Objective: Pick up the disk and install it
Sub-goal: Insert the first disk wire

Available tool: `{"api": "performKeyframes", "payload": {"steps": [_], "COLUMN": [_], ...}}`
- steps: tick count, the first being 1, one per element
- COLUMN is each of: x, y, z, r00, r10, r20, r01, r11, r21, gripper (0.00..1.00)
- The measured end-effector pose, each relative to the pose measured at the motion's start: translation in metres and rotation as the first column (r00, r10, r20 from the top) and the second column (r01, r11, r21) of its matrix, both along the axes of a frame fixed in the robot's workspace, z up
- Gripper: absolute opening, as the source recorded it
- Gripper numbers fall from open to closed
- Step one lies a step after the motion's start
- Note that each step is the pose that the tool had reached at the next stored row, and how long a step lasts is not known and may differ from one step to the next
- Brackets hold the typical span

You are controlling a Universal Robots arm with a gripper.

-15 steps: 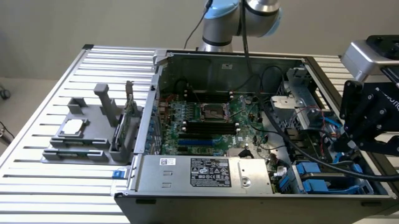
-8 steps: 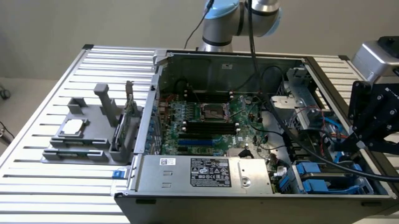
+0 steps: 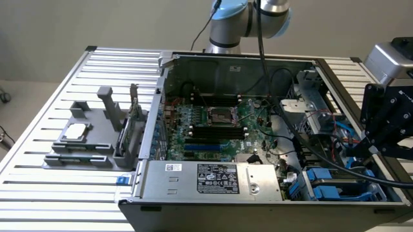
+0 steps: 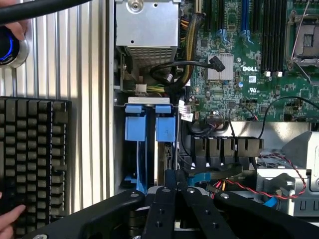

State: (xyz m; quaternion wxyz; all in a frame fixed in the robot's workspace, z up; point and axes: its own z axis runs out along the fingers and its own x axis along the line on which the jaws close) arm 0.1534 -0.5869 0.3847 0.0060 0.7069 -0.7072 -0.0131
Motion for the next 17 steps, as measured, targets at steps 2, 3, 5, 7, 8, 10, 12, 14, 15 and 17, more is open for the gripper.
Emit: {"api": "performKeyframes", "payload": {"steps": [2,3,5,7,8,10,12,14,15,17], "x": [0.0000,0.0000,0.0000,0.0000,0.0000,0.0000,0.0000,0.0000,0.0000,0.0000], "y": [0.0000,0.0000,0.0000,0.0000,0.0000,0.0000,0.0000,0.0000,0.0000,0.0000], "z": [-0.0001,0.0000,0.0000,-0.0001,0.0000,0.0000,-0.0001,0.0000,0.0000,0.0000], "r00": [1.0000,1.0000,1.0000,1.0000,1.0000,1.0000,0.9999,0.9990,0.9981,0.9956], "r10": [0.000,0.000,0.000,0.000,0.000,0.000,-0.013,-0.045,-0.061,-0.094], "r20": [-0.0004,-0.0005,-0.0009,-0.0011,-0.0011,-0.0011,-0.0009,-0.0009,-0.0009,-0.0009], "r01": [0.000,0.000,0.000,0.000,0.000,0.000,0.013,0.045,0.061,0.094], "r11": [1.0000,1.0000,1.0000,1.0000,1.0000,1.0000,0.9999,0.9990,0.9981,0.9956], "r21": [0.0001,0.0000,0.0001,0.0001,0.0001,0.0001,0.0001,0.0000,-0.0001,0.0001], "gripper": [0.11,0.11,0.11,0.11,0.11,0.11,0.11,0.11,0.11,0.11]}}
